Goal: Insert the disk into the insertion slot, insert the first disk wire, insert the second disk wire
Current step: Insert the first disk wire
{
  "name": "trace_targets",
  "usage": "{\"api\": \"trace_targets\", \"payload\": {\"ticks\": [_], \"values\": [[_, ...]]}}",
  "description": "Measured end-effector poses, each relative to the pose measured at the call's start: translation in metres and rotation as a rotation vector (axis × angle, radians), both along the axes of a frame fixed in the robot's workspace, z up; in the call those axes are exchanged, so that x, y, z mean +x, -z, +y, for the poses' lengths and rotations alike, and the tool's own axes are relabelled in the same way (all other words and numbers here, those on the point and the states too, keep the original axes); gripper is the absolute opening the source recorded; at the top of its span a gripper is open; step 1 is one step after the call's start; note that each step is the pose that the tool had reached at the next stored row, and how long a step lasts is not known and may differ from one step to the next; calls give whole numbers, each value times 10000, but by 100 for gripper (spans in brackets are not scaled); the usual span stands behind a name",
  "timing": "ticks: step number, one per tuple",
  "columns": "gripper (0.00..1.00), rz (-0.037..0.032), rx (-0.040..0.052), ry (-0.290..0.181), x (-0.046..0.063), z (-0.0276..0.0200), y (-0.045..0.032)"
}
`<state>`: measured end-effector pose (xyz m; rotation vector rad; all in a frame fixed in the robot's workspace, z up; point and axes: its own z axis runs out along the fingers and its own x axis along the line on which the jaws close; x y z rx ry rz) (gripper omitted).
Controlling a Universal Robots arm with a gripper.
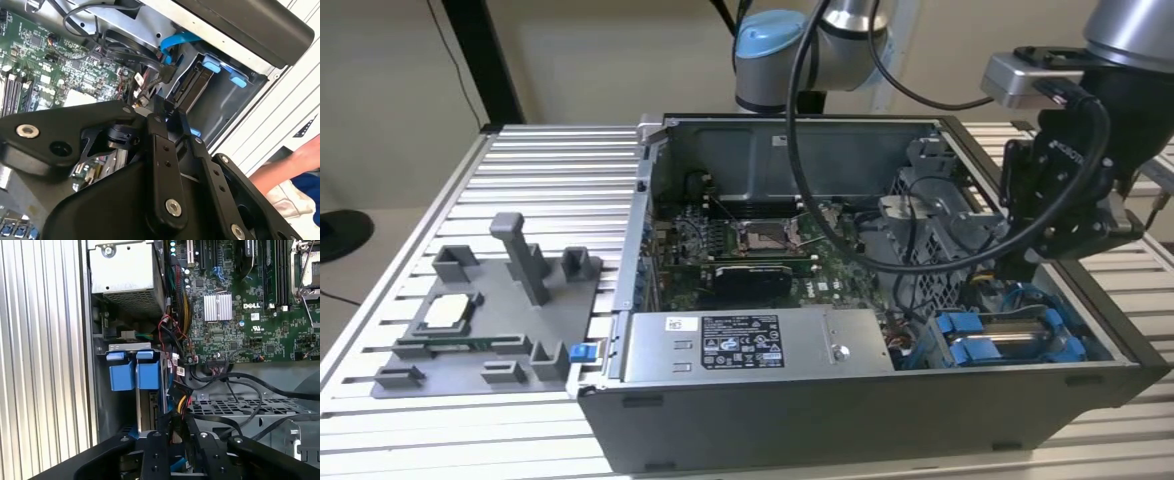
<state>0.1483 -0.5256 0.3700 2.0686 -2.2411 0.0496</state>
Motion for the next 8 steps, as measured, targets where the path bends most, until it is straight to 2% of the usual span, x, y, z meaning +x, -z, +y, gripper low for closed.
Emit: {"api": "trace_targets", "payload": {"ticks": [4, 8], "values": [[100, -1, -13, 1, 0, 26, -1], [100, 0, -21, 0, 0, 28, -1]]}}
